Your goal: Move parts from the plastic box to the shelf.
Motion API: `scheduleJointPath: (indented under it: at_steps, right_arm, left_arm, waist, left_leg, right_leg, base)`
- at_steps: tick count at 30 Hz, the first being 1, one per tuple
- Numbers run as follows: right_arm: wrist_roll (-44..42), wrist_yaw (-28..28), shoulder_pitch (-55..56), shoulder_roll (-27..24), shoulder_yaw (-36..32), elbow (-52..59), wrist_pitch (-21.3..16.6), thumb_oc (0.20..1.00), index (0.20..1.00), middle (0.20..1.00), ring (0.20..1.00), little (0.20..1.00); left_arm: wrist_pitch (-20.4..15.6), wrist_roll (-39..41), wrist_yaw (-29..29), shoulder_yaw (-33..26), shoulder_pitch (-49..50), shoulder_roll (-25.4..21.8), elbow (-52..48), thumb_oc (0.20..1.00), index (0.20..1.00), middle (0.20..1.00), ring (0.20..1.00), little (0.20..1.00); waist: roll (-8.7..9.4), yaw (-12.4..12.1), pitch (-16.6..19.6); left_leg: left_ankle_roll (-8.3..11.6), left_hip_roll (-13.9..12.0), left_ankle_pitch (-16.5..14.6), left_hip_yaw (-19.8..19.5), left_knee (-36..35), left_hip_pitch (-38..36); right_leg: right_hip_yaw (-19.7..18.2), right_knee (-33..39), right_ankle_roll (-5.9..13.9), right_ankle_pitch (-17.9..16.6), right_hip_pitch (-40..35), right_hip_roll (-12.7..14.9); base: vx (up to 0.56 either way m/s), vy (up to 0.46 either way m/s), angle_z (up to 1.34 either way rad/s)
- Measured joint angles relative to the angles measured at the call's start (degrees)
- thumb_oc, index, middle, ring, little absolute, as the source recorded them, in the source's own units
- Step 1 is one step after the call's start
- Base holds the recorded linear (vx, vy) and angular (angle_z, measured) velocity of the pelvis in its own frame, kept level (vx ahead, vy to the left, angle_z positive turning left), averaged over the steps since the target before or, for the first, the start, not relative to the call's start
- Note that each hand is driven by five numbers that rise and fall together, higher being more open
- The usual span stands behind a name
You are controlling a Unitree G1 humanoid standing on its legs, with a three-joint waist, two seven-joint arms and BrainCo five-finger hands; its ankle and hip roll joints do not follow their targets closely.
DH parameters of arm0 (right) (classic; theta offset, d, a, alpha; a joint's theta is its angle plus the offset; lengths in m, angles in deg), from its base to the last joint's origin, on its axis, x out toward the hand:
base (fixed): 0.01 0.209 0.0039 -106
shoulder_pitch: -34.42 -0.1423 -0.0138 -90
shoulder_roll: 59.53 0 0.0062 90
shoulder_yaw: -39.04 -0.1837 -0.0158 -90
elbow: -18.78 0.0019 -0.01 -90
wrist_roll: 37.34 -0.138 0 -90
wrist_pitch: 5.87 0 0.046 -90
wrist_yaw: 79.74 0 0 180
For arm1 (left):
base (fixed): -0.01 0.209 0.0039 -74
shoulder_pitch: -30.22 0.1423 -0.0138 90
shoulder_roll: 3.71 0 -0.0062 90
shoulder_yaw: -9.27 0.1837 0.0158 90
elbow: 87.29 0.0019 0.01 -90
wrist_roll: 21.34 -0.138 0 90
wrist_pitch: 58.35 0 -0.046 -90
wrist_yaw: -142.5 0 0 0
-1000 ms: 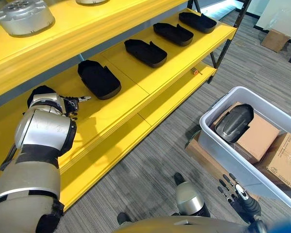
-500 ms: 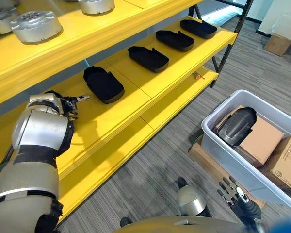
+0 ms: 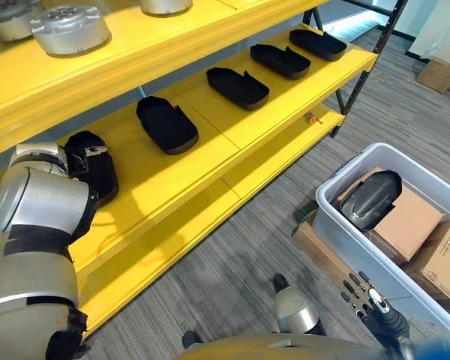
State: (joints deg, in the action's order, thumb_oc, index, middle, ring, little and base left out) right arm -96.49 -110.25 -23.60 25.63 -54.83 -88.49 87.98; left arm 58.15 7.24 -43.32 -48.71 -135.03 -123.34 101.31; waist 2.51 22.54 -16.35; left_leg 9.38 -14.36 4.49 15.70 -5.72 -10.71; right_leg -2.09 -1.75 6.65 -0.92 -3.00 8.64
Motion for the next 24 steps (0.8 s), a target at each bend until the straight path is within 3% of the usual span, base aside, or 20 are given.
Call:
scheduleJointPath:
  at_steps: [24]
  right_arm:
    - [2.3,0.4,0.1,0.1,-0.5,-2.8,-1.9,1.000,1.000,1.000,1.000,1.000]
  left_arm:
    - [-2.1,-1.2,2.7,-0.1,-1.8,2.2,0.0,1.000,1.000,1.000,1.000,1.000]
  waist:
    - [1.62,-0.1,-5.1]
  left_leg:
    - [0.36,-0.2,-0.1,-0.4,0.0,-0.2]
  right_leg:
    - [0.5,-0.3,0.20,0.3,-0.3,-0.2]
  base:
    - [-0.01,-0.002,0.01]
